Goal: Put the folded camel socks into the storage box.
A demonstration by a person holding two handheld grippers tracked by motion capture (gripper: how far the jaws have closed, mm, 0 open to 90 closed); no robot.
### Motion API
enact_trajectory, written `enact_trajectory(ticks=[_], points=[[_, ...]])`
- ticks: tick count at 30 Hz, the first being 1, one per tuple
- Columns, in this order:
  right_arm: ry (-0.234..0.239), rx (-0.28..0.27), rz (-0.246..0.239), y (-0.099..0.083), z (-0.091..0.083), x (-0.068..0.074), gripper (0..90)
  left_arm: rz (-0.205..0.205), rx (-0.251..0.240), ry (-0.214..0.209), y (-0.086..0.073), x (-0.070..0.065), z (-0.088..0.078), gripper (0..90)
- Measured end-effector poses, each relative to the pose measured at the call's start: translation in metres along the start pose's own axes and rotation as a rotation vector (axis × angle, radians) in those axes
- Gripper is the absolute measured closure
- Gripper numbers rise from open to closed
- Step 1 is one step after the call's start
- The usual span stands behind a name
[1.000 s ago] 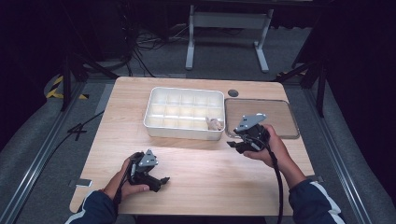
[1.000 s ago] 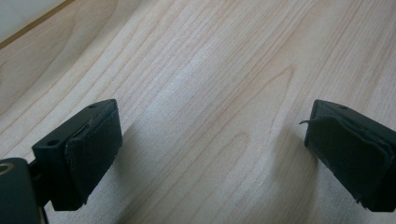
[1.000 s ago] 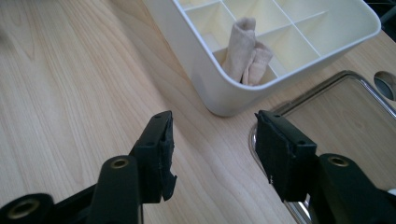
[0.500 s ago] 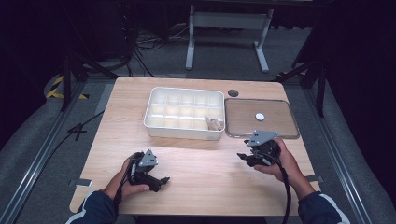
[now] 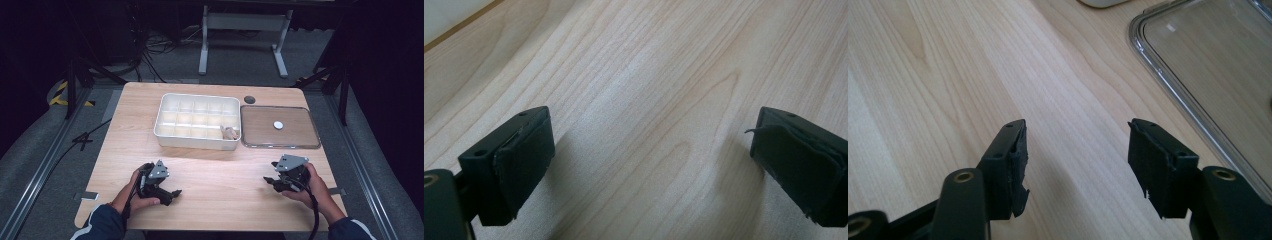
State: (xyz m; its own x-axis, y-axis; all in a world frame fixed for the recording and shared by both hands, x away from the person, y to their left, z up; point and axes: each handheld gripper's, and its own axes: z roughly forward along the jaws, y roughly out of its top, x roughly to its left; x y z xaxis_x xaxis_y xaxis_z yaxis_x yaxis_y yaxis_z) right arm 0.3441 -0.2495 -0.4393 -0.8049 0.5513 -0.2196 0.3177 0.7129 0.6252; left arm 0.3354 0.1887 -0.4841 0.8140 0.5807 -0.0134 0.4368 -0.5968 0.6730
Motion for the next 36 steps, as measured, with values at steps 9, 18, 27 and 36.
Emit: enact_trajectory(ticks=[9, 18, 27, 36], points=[[0.012, -0.014, 0.057, -0.026, -0.001, -0.002, 39.8, 0.000, 0.000, 0.000, 0.000, 0.000, 0.000, 4.2], [0.029, -0.040, 0.171, -0.058, -0.004, -0.007, 35.1, 0.000, 0.000, 0.000, 0.000, 0.000, 0.000, 4.3], [0.028, -0.130, 0.297, -0.086, -0.007, -0.009, 28.3, 0.000, 0.000, 0.000, 0.000, 0.000, 0.000, 4.2], [0.023, -0.125, 0.303, -0.089, -0.009, -0.009, 26.7, 0.000, 0.000, 0.000, 0.000, 0.000, 0.000, 4.3]])
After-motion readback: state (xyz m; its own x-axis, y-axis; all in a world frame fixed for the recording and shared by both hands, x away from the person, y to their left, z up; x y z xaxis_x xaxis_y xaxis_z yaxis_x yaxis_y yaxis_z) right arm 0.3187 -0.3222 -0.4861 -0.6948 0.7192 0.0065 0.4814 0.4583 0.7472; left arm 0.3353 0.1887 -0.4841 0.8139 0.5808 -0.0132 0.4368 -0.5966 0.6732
